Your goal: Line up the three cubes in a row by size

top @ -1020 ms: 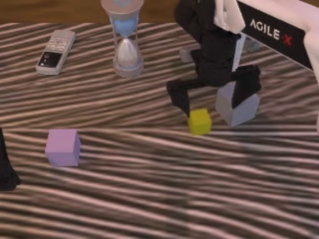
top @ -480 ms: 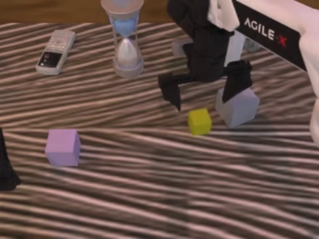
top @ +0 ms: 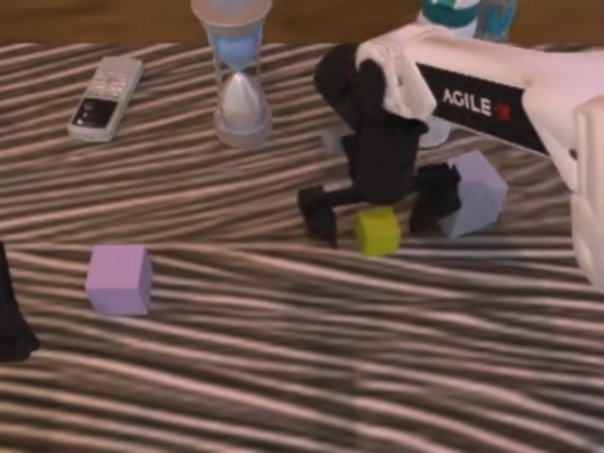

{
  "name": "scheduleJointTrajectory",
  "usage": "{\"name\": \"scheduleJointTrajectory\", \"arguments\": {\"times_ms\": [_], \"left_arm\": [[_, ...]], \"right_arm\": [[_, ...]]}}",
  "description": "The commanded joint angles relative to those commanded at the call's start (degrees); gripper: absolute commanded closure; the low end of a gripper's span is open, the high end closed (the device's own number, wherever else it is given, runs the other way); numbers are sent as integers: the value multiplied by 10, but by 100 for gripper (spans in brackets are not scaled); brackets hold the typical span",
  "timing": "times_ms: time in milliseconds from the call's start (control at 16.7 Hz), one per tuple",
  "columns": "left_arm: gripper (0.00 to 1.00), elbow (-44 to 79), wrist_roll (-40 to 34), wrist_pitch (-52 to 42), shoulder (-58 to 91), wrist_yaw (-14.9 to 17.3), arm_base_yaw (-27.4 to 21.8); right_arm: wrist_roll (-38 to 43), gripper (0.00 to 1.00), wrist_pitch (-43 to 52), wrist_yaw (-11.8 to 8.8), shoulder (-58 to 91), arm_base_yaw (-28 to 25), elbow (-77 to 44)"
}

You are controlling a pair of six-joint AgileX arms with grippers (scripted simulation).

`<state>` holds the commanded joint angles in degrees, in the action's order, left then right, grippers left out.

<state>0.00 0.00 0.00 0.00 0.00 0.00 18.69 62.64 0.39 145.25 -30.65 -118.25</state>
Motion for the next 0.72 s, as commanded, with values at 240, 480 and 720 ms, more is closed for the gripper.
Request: {"name": "scheduleJointTrajectory", "arguments": {"times_ms": [240, 480, 720], "left_arm": [[0, 0, 0, 0, 0, 0, 0], [0, 0, 0, 0, 0, 0, 0], [0, 0, 0, 0, 0, 0, 0]], "right_arm": [[1, 0, -17, 0, 5, -1, 16], [1, 23, -17, 0, 5, -1, 16], [1, 53, -17, 0, 5, -1, 16]]}}
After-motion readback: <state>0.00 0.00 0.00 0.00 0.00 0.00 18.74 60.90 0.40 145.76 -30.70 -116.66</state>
